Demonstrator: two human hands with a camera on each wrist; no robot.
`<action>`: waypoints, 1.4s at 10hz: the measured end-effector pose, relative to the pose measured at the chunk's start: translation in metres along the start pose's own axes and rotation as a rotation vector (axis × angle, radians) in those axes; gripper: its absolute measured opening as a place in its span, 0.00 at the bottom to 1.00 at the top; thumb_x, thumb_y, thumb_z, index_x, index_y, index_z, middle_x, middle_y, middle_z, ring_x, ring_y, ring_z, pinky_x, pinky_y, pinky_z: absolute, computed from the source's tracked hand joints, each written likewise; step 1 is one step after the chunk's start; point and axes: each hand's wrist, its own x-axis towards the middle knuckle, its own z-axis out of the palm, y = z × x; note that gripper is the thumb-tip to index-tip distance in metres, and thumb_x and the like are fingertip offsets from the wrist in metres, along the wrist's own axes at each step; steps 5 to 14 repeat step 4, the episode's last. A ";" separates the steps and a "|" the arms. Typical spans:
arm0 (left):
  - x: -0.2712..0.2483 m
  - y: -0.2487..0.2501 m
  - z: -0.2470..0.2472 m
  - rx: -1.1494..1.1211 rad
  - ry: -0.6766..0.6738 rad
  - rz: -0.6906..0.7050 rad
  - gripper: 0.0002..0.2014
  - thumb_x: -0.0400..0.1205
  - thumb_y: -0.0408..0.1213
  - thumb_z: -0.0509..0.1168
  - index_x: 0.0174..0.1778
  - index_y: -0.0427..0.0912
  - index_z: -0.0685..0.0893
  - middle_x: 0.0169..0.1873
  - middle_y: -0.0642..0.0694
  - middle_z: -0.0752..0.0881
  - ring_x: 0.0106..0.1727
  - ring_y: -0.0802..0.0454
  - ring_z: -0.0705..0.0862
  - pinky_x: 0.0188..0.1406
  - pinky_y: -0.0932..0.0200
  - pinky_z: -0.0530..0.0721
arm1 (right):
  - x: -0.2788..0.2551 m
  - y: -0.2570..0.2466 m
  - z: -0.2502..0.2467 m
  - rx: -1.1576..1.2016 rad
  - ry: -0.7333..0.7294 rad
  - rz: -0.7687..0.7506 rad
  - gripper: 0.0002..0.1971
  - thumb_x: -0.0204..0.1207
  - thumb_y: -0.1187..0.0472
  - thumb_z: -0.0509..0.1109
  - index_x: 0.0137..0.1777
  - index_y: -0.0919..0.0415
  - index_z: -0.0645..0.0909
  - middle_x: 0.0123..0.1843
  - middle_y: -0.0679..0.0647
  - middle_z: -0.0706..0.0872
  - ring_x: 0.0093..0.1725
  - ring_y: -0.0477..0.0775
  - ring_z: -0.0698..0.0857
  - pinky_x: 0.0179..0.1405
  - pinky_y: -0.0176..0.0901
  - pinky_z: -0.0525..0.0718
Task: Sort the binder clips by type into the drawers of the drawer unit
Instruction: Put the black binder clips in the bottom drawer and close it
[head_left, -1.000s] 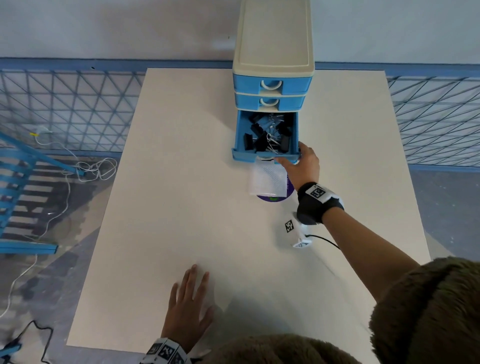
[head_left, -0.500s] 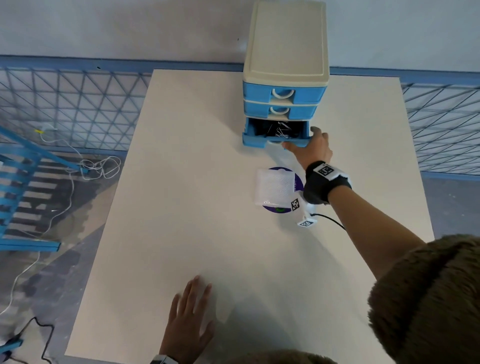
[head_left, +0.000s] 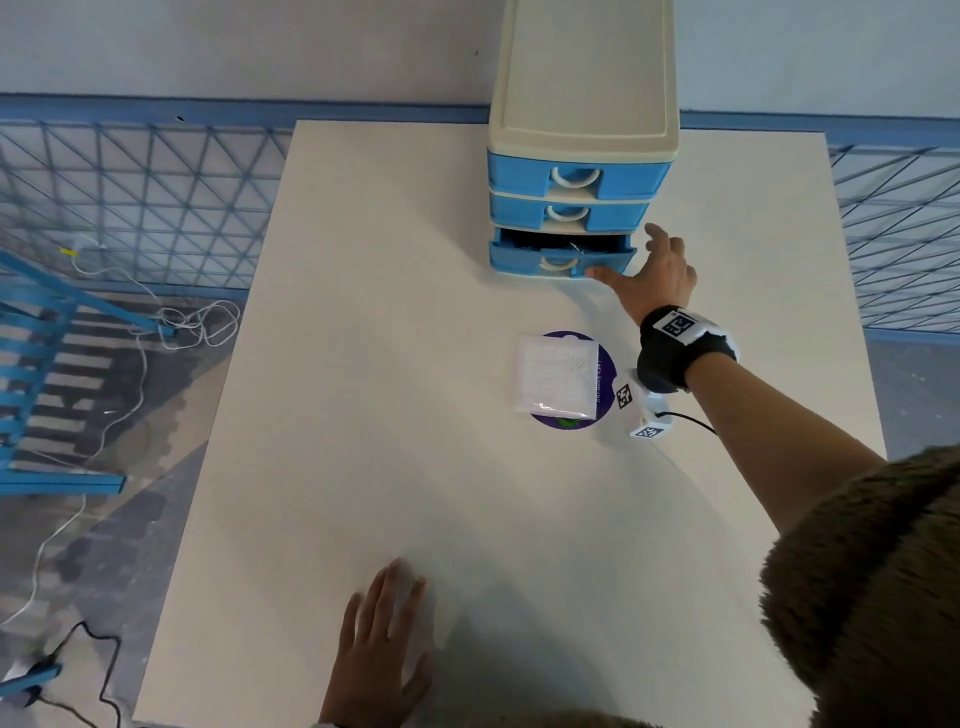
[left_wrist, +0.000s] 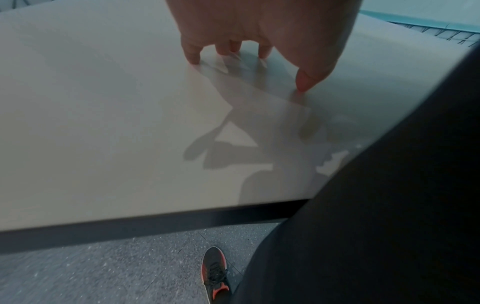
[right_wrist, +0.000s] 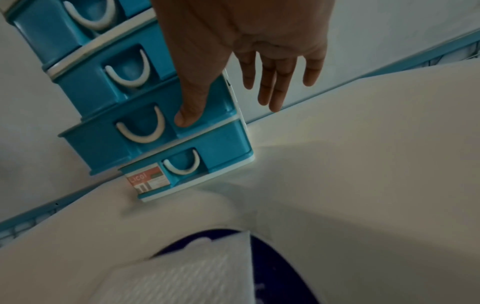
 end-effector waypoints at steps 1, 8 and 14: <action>0.001 0.002 -0.002 -0.003 -0.002 -0.003 0.41 0.65 0.58 0.59 0.75 0.52 0.58 0.82 0.52 0.40 0.82 0.57 0.41 0.79 0.61 0.39 | 0.012 -0.011 0.002 -0.023 -0.005 0.055 0.41 0.65 0.40 0.73 0.72 0.62 0.65 0.67 0.63 0.75 0.64 0.65 0.76 0.67 0.58 0.68; 0.002 0.000 0.001 0.018 0.054 0.009 0.41 0.66 0.58 0.58 0.76 0.50 0.59 0.82 0.50 0.40 0.82 0.57 0.39 0.78 0.61 0.36 | -0.006 -0.004 -0.005 -0.090 -0.092 0.133 0.35 0.70 0.43 0.70 0.71 0.63 0.66 0.69 0.65 0.73 0.67 0.67 0.74 0.67 0.58 0.67; 0.002 0.000 0.001 0.018 0.054 0.009 0.41 0.66 0.58 0.58 0.76 0.50 0.59 0.82 0.50 0.40 0.82 0.57 0.39 0.78 0.61 0.36 | -0.006 -0.004 -0.005 -0.090 -0.092 0.133 0.35 0.70 0.43 0.70 0.71 0.63 0.66 0.69 0.65 0.73 0.67 0.67 0.74 0.67 0.58 0.67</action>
